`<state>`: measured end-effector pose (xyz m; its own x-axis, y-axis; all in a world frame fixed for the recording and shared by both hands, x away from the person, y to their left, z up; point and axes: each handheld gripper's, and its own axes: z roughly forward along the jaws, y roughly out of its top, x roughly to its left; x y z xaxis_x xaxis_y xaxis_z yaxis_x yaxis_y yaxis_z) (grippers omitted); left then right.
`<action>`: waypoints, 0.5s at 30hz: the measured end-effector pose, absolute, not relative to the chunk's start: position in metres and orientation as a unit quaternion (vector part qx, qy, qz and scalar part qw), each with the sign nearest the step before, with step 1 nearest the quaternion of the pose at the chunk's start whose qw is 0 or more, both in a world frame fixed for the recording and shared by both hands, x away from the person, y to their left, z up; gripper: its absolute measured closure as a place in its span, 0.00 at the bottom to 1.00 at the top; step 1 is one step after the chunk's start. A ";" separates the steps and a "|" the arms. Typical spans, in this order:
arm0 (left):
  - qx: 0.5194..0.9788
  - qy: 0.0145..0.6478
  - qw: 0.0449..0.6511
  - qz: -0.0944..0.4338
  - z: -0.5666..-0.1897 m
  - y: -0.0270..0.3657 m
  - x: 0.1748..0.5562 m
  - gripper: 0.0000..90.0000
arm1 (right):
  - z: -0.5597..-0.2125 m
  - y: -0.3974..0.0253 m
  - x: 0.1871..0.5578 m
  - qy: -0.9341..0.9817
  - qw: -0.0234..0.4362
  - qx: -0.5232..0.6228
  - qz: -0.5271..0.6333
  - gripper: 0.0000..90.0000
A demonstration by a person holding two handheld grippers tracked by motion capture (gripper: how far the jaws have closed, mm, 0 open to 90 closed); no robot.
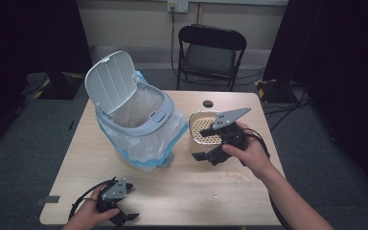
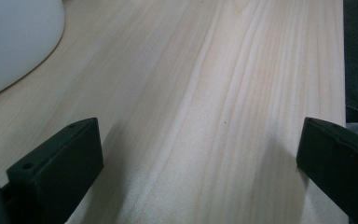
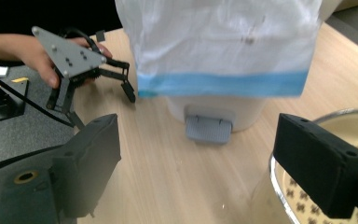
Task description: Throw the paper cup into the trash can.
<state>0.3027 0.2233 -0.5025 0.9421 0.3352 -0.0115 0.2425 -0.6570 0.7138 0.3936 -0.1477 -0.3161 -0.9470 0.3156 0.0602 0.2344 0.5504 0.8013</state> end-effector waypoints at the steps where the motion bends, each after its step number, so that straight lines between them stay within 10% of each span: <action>1: 0.908 0.160 0.382 0.061 -0.502 0.223 0.303 0.00 | -0.321 -0.149 0.393 0.879 0.043 0.159 0.447 0.16; 15: 0.908 0.159 0.382 0.061 -0.502 0.223 0.303 0.00 | -0.377 -0.156 0.382 0.884 0.037 0.165 0.437 0.16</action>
